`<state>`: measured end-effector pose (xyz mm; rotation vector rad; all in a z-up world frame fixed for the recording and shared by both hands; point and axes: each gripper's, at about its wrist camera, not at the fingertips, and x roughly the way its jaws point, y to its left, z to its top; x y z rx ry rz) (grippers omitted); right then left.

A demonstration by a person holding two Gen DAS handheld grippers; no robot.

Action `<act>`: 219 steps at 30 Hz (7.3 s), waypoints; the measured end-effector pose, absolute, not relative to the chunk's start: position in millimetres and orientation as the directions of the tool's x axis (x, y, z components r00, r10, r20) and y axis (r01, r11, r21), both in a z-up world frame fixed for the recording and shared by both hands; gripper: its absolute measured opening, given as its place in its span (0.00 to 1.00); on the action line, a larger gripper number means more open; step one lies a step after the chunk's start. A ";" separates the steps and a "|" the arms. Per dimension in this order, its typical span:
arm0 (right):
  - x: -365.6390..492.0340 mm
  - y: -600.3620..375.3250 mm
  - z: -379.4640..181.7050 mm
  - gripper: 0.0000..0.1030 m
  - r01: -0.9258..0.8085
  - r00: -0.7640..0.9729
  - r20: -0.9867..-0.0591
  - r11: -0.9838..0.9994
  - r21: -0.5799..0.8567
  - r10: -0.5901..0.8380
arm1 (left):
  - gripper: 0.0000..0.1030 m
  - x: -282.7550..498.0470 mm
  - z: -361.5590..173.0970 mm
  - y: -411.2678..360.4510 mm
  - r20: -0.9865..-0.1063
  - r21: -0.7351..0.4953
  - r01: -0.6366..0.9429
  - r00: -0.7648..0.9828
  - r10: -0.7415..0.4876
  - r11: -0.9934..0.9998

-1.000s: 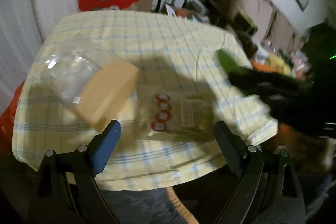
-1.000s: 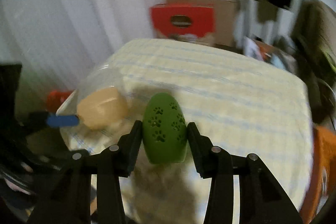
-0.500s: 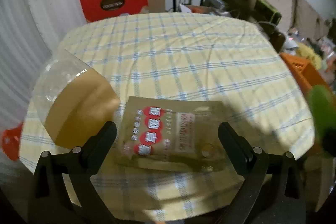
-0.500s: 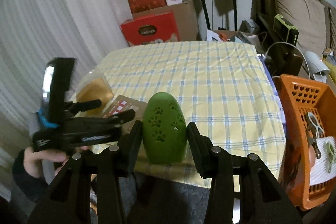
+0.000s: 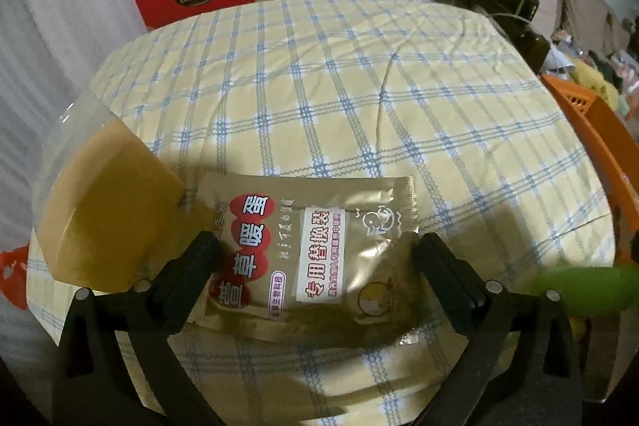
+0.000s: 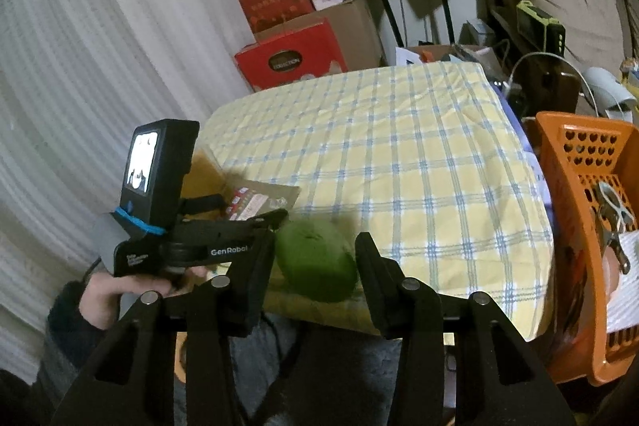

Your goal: Organize objects

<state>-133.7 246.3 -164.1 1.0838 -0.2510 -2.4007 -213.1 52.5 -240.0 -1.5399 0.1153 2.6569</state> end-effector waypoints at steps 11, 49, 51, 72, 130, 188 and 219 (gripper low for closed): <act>-143.3 253.6 -178.5 0.33 0.324 -0.547 -0.668 -0.864 0.386 -0.504 | 0.99 -210.5 -240.4 48.5 -0.860 0.022 -0.105 -0.509 0.035 -0.994; -144.6 258.7 -178.4 0.32 0.295 -0.553 -0.710 -0.900 0.322 -0.435 | 0.74 -201.6 -236.5 58.7 -0.832 0.026 -0.131 -0.552 0.052 -0.991; -144.7 258.8 -178.2 0.32 0.296 -0.554 -0.709 -0.899 0.322 -0.436 | 0.65 -200.4 -233.9 63.5 -0.832 0.027 -0.149 -0.552 0.060 -0.988; -148.2 255.1 -175.4 0.32 0.300 -0.551 -0.715 -0.902 0.311 -0.430 | 0.00 -199.4 -210.5 38.7 -0.831 -0.201 -0.185 -0.488 0.268 -0.962; -175.2 175.1 -210.8 0.00 0.335 -0.504 -0.816 -0.935 0.118 -0.284 | 0.32 -189.4 -223.1 8.0 -0.860 -0.188 -0.252 -0.424 0.283 -0.949; -238.5 208.2 -223.6 0.25 0.263 -0.458 -0.775 -0.899 0.350 -0.436 | 0.21 -197.8 -229.5 16.9 -0.847 -0.275 -0.147 -0.430 0.311 -0.950; -204.7 179.7 -221.4 0.02 0.378 -0.388 -0.765 -0.846 0.376 -0.513 | 0.45 -223.6 -263.0 -20.8 -0.554 -0.801 -0.009 -0.368 0.747 -0.599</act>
